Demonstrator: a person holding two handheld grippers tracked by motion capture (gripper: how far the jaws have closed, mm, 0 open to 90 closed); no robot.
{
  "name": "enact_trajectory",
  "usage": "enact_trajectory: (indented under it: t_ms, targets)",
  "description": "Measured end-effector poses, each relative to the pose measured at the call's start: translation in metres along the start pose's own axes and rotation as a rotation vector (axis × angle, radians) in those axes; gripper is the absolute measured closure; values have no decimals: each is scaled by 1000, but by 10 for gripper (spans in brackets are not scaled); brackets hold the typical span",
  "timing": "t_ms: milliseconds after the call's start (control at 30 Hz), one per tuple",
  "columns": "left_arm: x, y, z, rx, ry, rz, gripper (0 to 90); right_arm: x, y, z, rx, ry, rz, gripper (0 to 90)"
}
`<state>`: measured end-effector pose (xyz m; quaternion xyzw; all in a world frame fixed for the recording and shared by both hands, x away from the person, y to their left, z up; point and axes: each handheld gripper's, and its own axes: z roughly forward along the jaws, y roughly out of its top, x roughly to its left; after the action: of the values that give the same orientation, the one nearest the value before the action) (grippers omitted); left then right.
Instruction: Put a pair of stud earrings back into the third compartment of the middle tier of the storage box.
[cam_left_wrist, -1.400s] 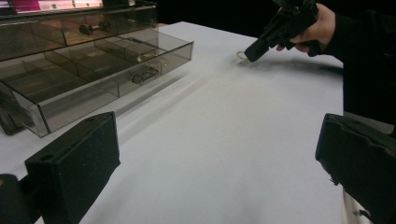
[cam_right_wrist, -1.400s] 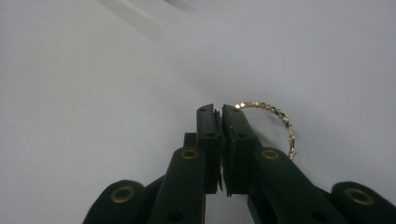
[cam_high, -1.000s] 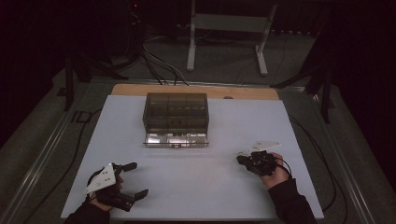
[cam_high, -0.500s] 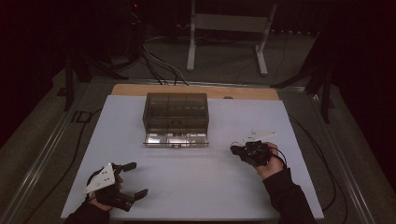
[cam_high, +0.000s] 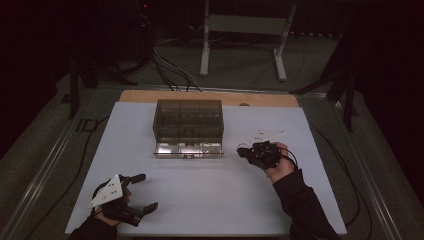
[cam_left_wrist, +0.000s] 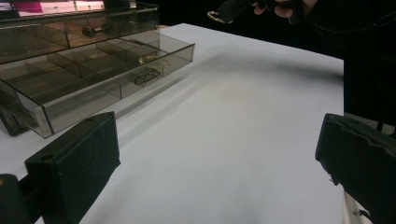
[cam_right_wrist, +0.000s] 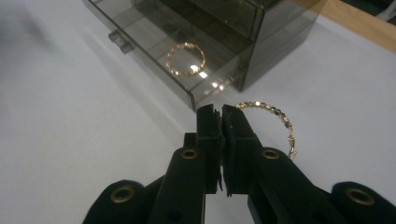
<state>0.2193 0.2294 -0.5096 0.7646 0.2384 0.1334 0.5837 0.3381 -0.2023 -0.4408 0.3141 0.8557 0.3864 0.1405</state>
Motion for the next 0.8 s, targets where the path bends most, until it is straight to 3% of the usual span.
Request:
enact_trajectory:
  t_ms: [800]
  targets:
    - [-1,0,0,2,-3,8,7,13,38,30,1,50,-37,868]
